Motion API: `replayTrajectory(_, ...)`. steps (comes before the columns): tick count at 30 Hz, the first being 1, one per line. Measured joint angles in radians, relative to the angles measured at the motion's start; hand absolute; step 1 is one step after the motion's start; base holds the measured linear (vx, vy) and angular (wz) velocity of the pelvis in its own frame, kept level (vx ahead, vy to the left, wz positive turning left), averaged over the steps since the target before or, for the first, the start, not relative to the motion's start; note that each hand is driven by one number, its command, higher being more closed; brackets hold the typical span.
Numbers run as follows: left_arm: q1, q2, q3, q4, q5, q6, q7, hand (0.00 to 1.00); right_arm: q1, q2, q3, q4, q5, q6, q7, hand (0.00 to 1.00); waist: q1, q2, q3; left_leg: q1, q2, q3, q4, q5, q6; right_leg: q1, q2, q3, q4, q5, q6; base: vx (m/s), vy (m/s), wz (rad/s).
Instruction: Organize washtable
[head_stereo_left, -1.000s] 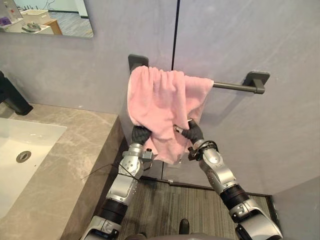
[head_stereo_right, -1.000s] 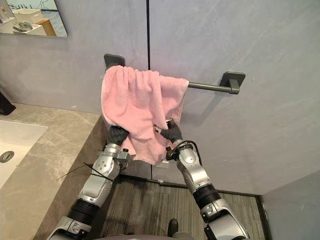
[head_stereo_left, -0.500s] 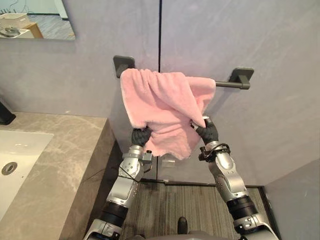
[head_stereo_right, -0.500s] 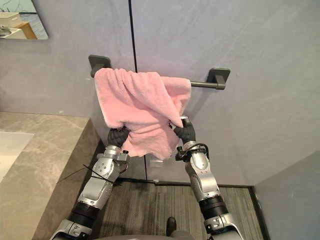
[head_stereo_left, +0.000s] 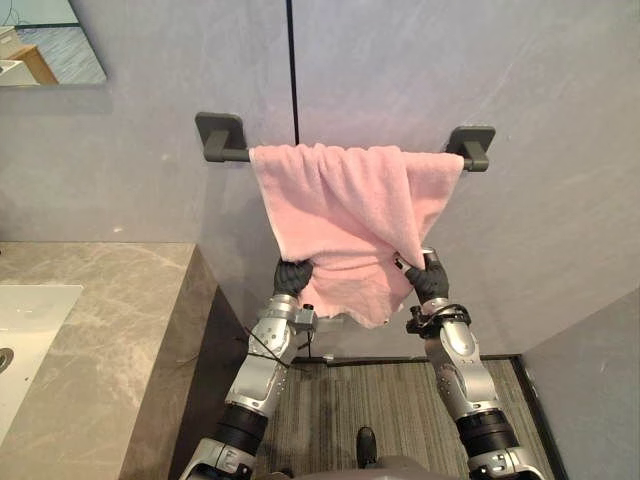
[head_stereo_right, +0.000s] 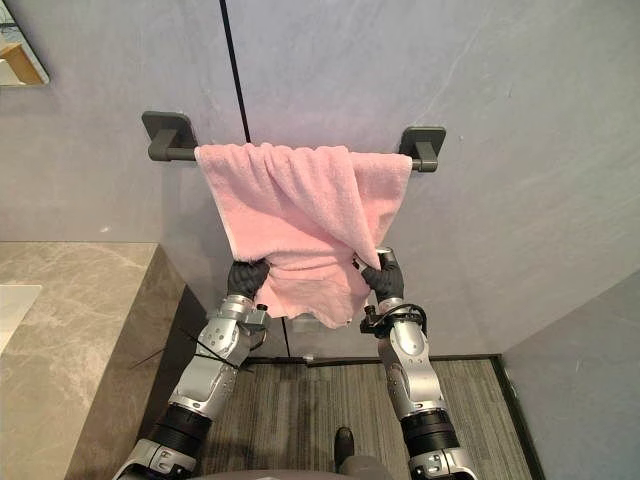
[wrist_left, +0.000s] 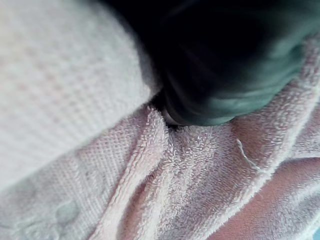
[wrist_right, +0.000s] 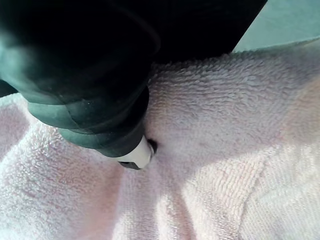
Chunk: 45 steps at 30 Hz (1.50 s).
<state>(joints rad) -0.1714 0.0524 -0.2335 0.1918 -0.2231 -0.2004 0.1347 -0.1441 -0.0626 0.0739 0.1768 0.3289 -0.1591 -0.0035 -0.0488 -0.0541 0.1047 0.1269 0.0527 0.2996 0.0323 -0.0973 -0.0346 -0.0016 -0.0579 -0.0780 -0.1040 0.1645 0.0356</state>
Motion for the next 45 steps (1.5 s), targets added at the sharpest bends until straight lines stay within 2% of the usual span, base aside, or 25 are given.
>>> replayTrajectory(6,0.006,-0.001,0.005,0.060,0.000,0.007,0.002,1.00,-0.002,0.006,0.001,0.070,-0.023,0.003,0.001,1.00,0.002,0.012,-0.003,0.000,-0.005,0.001,0.000,-0.004,0.002,0.002,0.001,-0.001,0.000,0.001,0.005,0.00,0.000,0.00)
replayTrajectory(7,0.013,-0.001,0.009,0.064,0.000,0.012,0.002,1.00,-0.005,0.011,0.001,0.084,-0.024,0.007,0.002,0.00,0.002,0.015,-0.004,0.000,-0.005,0.000,0.000,-0.004,0.002,0.002,0.001,-0.002,0.000,0.001,0.005,0.00,0.000,0.00)
replayTrajectory(8,0.023,-0.002,0.012,0.067,-0.001,0.018,0.003,0.00,-0.005,0.016,0.001,0.095,-0.024,0.010,0.002,0.00,0.002,0.017,-0.004,0.000,-0.005,-0.001,0.000,-0.004,0.002,0.002,0.001,-0.003,0.000,0.001,0.005,0.00,0.000,0.00)
replayTrajectory(14,0.076,-0.005,0.093,0.092,-0.001,0.022,0.028,0.00,-0.005,0.015,-0.031,0.146,-0.026,0.012,-0.009,0.00,0.002,0.023,-0.004,0.011,-0.005,-0.014,-0.001,-0.003,0.003,0.015,-0.006,-0.015,-0.001,0.000,0.005,-0.03,0.002,0.07)
replayTrajectory(20,0.158,-0.007,0.161,0.093,-0.003,0.030,0.062,0.00,0.050,0.015,-0.130,0.162,-0.028,0.013,-0.061,0.00,0.006,0.023,-0.005,0.022,-0.016,-0.033,-0.031,0.011,0.009,0.018,-0.017,-0.032,-0.001,-0.004,0.010,-0.02,0.003,0.08)
replayTrajectory(26,0.193,0.002,0.207,0.042,-0.057,0.029,0.060,0.00,0.116,0.016,-0.222,0.146,-0.020,0.013,-0.068,0.00,0.007,0.018,-0.007,0.026,-0.020,-0.039,-0.033,0.011,0.010,0.031,-0.022,-0.037,-0.001,-0.007,0.015,0.01,0.006,0.04)
replayTrajectory(36,0.193,-0.012,0.335,-0.102,-0.133,0.000,0.067,0.00,0.133,0.019,-0.339,-0.033,0.028,0.004,-0.091,0.00,0.009,0.017,-0.008,0.026,-0.018,-0.033,-0.029,0.010,0.011,0.031,-0.013,-0.033,-0.001,-0.007,0.015,-0.02,-0.013,-0.01)
replayTrajectory(41,0.193,-0.017,0.423,-0.217,-0.141,-0.015,0.101,0.00,0.135,0.025,-0.408,-0.132,0.094,-0.034,-0.112,0.00,0.009,0.018,-0.009,0.028,-0.017,-0.032,-0.029,0.010,0.011,0.031,-0.012,-0.032,0.000,-0.007,0.015,0.00,0.000,0.00)
replayTrajectory(45,0.193,-0.019,0.476,-0.368,-0.138,-0.041,0.133,0.00,0.135,0.021,-0.428,-0.263,0.102,-0.060,-0.125,0.00,0.010,0.019,-0.011,0.028,-0.017,-0.030,-0.030,0.010,0.011,0.032,-0.012,-0.032,0.000,-0.007,0.015,0.00,0.000,0.00)
